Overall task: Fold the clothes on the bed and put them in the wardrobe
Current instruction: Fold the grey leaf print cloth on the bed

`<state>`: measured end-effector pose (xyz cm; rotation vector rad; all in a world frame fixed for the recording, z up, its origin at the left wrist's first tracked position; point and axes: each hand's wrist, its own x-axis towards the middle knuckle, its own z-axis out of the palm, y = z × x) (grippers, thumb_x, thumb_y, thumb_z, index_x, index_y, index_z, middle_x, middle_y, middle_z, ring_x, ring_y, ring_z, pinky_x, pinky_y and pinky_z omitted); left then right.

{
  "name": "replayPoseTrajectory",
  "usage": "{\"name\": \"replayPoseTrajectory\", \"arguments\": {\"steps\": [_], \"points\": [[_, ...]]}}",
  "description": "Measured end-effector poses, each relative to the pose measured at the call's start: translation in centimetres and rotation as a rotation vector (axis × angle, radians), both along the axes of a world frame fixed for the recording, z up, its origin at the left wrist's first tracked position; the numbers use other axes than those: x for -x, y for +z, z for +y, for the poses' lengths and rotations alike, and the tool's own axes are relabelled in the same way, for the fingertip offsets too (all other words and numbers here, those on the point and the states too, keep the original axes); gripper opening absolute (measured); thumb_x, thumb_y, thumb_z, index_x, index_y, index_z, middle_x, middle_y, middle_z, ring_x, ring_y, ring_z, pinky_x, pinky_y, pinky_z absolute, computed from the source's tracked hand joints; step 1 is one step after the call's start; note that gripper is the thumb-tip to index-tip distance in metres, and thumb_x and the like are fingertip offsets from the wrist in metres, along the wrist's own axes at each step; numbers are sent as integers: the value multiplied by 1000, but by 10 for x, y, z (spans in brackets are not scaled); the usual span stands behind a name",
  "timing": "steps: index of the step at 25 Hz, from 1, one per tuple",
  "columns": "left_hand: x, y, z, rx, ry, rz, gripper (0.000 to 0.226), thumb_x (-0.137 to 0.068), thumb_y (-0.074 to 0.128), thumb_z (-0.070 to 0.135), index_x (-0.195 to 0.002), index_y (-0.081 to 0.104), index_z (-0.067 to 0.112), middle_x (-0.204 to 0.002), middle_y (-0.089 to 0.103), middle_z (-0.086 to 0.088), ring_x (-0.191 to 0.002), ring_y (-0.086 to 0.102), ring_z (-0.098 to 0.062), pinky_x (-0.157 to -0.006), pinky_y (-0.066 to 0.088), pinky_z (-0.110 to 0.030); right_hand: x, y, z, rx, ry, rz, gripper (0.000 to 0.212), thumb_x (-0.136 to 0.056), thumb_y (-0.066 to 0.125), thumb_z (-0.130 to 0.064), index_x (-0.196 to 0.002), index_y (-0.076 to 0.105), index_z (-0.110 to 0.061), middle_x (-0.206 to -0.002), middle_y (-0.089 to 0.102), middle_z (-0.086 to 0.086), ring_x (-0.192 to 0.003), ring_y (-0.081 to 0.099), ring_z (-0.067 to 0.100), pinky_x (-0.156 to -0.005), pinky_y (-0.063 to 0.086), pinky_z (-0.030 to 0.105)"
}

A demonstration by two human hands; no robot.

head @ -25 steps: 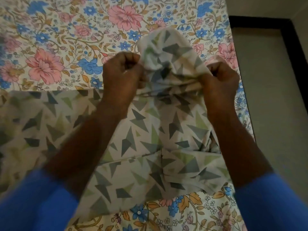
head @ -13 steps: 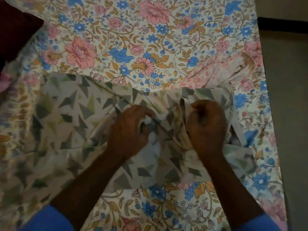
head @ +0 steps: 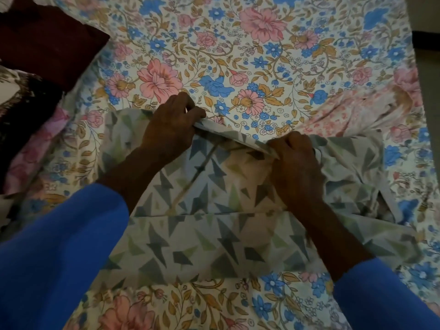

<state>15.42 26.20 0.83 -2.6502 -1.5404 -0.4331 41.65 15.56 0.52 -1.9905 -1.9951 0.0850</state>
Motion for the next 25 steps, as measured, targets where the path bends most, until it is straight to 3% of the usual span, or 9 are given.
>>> {"name": "replayPoseTrajectory", "arguments": {"steps": [3,6,9,13,17,19,21,23,25], "points": [[8,11,-67,20,-11,-14,31,-92,60,24,-116,72,8,-108,60,-17,-94,57,-33,-65,49,-37,-19,-3,-29,-38,73,-118,32,-89,46,-15,-106,73,-10,-99,61,13,-94,50,32,-77,41,41],[21,-6,-142,216,-85,84,38,-88,68,26,-123,69,13,-117,61,-13,-100,58,-30,-73,57,-40,-12,-6,-49,162,29,-280,29,-76,62,-8,-101,74,-15,-102,62,10,-104,53,36,-93,39,50],[38,-10,-170,363,83,-36,40,-91,59,49,-116,69,20,-111,62,-4,-93,59,-21,-70,55,-34,15,0,-45,265,-40,-347,33,-70,57,-24,-97,75,-18,-103,64,10,-109,52,37,-107,31,54],[59,-4,-121,223,654,-193,55,-91,62,63,-122,63,18,-118,60,-10,-105,59,-29,-80,47,-36,74,3,-41,214,17,-51,37,-79,64,-36,-111,70,-19,-116,61,9,-116,52,32,-106,32,48],[67,-7,-65,500,777,-71,64,-87,65,60,-130,51,15,-123,60,-14,-113,60,-35,-91,49,-44,152,-34,-54,243,330,85,56,-100,50,-48,-148,47,-19,-157,41,12,-149,31,32,-121,23,51],[70,-2,-60,389,844,-292,30,-93,63,34,-112,62,11,-99,65,-5,-91,64,-25,-78,47,-34,165,-55,-62,310,391,-31,68,-104,34,-58,-161,28,-21,-171,16,10,-159,8,31,-125,13,57],[85,5,-74,192,1138,-731,8,-94,58,20,-94,63,14,-78,58,6,-68,57,-12,-62,41,-26,166,-65,-66,319,393,-86,72,-104,27,-62,-165,18,-24,-173,1,7,-159,-5,31,-126,7,58],[104,5,-106,148,1442,-1083,7,-92,56,16,-93,62,13,-79,59,5,-74,60,-14,-63,42,-26,165,-66,-68,276,386,-86,72,-103,32,-61,-164,23,-24,-174,4,7,-160,-4,31,-125,9,59],[119,1,-148,255,1619,-1081,17,-89,58,18,-103,65,13,-92,63,1,-88,61,-22,-72,42,-30,165,-66,-70,231,396,-82,71,-101,39,-59,-161,32,-21,-173,12,7,-159,3,32,-124,13,59]]}}
